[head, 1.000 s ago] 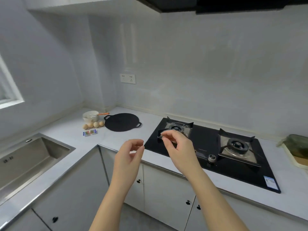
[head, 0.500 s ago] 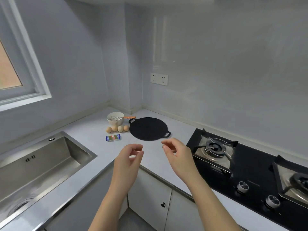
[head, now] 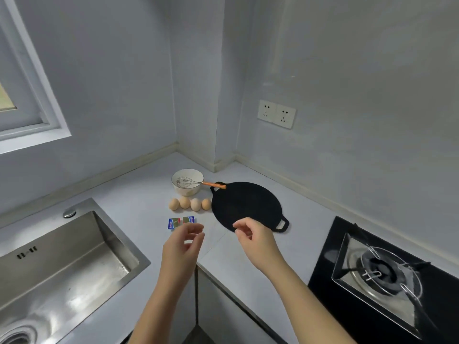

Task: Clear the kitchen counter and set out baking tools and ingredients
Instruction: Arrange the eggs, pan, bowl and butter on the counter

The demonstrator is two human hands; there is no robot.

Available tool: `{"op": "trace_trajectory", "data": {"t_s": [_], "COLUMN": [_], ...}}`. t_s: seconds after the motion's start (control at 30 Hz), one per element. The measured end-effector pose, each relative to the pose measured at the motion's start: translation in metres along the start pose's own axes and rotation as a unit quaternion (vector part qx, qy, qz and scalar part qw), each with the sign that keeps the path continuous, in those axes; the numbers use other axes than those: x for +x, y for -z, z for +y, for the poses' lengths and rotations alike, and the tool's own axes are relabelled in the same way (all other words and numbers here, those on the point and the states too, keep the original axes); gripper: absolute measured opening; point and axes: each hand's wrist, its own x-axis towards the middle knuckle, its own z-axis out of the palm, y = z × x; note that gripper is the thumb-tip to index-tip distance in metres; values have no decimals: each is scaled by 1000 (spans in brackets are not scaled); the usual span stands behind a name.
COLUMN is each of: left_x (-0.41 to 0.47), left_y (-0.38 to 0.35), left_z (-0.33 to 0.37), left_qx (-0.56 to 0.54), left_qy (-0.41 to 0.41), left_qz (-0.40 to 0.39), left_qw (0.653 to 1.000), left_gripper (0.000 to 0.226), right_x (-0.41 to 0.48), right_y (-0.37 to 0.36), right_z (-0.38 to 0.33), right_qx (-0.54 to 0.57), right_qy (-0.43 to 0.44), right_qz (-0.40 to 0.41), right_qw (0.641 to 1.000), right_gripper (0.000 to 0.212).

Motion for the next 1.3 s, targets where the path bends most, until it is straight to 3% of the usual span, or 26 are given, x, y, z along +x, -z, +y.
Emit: {"op": "trace_trajectory", "data": {"t_s": [0.13, 0.27, 0.43, 0.53, 0.8, 1.03, 1.3], "left_x": [59, 120, 147, 164, 186, 196, 223], "left_y": [-22, -59, -102, -127, -171, -189, -211], "left_z": [-36, -74, -108, -125, -147, -150, -150], "left_qx": [20, 123, 280, 350, 457, 479, 478], "left_qy": [13, -26, -103, -121, -114, -121, -107], "left_qz": [-60, -175, -312, -355, -413, -412, -395], "left_qw": [998, 976, 902, 858, 780, 766, 777], "left_gripper": [13, 16, 32, 45, 50, 50, 50], "right_x": [48, 93, 112, 125, 151, 166, 204], "right_y": [-15, -26, -26, -21, -21, -16, -4], "right_z": [33, 67, 114, 140, 187, 204, 217], "right_qx": [-25, -64, -176, -251, -301, -322, -320], "right_qy": [-68, -135, -168, -174, -173, -155, -150], "right_qz": [21, 36, -9, -43, -127, -138, -144], "right_qw": [997, 988, 970, 951, 929, 923, 924], "right_gripper": [19, 20, 36, 50, 55, 51, 50]}}
